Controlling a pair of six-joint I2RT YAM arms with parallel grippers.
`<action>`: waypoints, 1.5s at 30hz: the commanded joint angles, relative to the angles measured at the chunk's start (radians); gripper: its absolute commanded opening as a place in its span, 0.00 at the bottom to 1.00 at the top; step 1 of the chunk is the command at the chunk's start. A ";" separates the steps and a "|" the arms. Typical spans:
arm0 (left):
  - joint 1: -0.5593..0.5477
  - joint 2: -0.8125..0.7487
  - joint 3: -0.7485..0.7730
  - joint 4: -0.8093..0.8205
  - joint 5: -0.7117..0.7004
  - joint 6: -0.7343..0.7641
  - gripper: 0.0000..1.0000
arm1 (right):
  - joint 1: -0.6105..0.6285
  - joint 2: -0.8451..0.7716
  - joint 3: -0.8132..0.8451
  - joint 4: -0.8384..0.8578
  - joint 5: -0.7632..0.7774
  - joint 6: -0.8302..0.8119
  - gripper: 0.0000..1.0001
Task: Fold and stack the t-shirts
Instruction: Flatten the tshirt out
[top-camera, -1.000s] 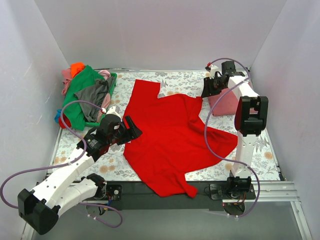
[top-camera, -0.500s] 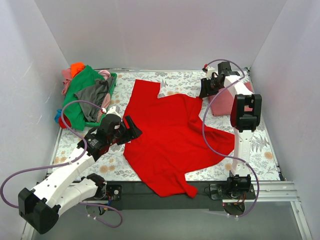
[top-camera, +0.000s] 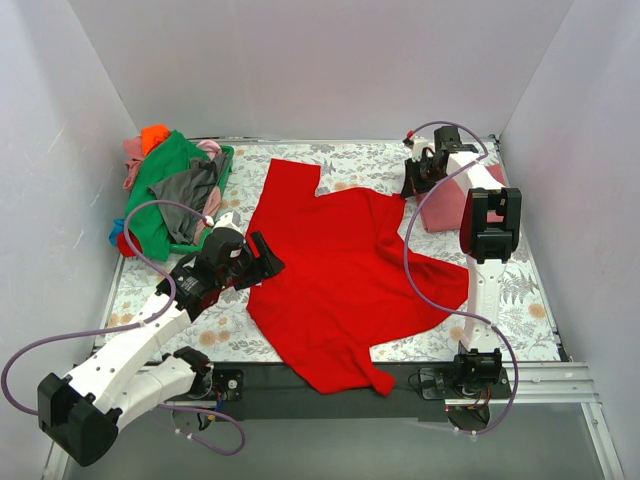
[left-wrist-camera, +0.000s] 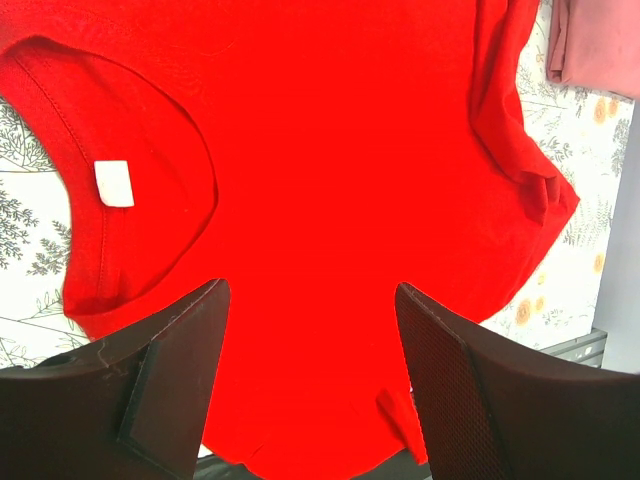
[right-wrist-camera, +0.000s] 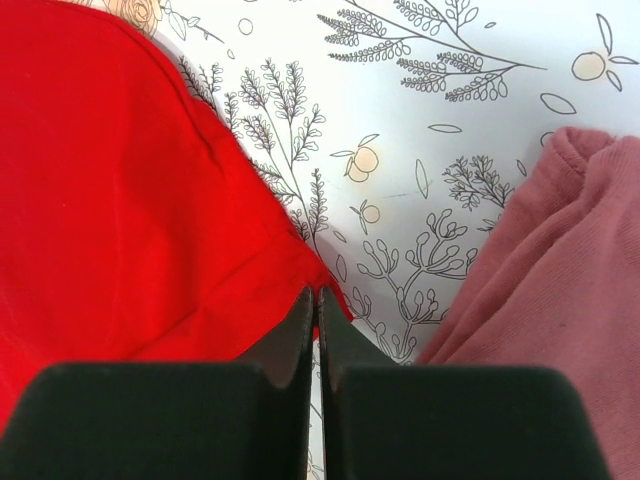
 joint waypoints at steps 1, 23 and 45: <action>0.000 0.000 0.042 0.005 -0.018 0.010 0.66 | 0.002 -0.060 0.033 -0.009 -0.030 -0.005 0.01; -0.002 0.029 0.048 0.034 -0.022 0.028 0.66 | -0.001 -0.267 -0.090 0.175 0.499 -0.123 0.01; -0.002 0.084 0.062 0.054 -0.038 0.043 0.66 | 0.034 -0.106 0.103 0.283 0.658 -0.194 0.01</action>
